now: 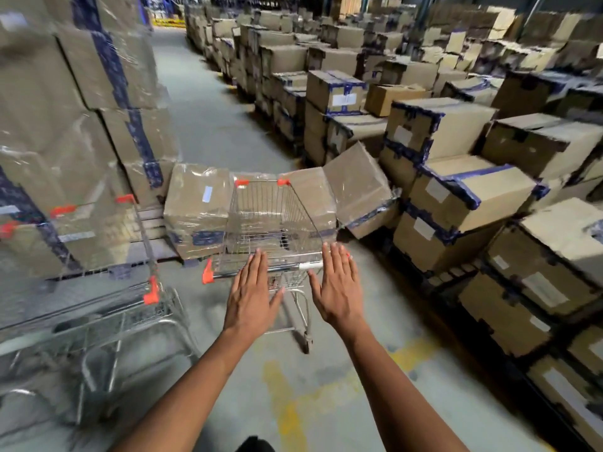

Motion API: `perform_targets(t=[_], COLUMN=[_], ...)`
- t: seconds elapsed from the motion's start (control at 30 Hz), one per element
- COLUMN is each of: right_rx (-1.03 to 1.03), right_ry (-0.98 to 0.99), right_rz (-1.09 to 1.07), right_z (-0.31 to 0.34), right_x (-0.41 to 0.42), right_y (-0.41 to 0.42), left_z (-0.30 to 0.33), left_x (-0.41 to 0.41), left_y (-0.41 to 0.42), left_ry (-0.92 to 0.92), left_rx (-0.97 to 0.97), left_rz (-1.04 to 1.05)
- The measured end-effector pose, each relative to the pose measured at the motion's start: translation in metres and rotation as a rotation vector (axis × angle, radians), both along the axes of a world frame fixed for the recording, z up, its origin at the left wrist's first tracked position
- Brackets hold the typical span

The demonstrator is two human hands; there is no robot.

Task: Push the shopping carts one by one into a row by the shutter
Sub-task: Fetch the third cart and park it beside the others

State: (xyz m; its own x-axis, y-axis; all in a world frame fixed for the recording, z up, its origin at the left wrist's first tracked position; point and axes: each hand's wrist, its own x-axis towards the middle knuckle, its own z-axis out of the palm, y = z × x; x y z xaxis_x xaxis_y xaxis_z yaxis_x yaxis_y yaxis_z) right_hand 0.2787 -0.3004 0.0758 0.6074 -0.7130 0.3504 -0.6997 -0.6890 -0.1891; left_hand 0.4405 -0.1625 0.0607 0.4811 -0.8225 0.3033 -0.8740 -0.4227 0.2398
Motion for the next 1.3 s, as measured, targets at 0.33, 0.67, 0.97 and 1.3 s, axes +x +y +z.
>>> perform_targets(t=[0.33,0.67,0.97,1.3], right_rx=[0.175,0.236,0.334,0.231], right_ry=[0.187,0.448,0.647,0.617], right_rz=[0.112,0.318,0.432,0.531], right_z=[-0.059,-0.093,-0.086,-0.092], right_x=[0.096,0.104,0.113,0.059], right_y=[-0.124,-0.184,-0.209,-0.217], left_z=[-0.059,-0.079,-0.075,-0.08], left_x=[0.085,0.137,0.13,0.058], left_y=[-0.118,-0.165,-0.174,-0.162], left_ry=[0.07,0.128,0.282,0.151], left_rx=[0.167,0.662,0.728,0.637], left_rz=[0.04,-0.112,0.029,0.133])
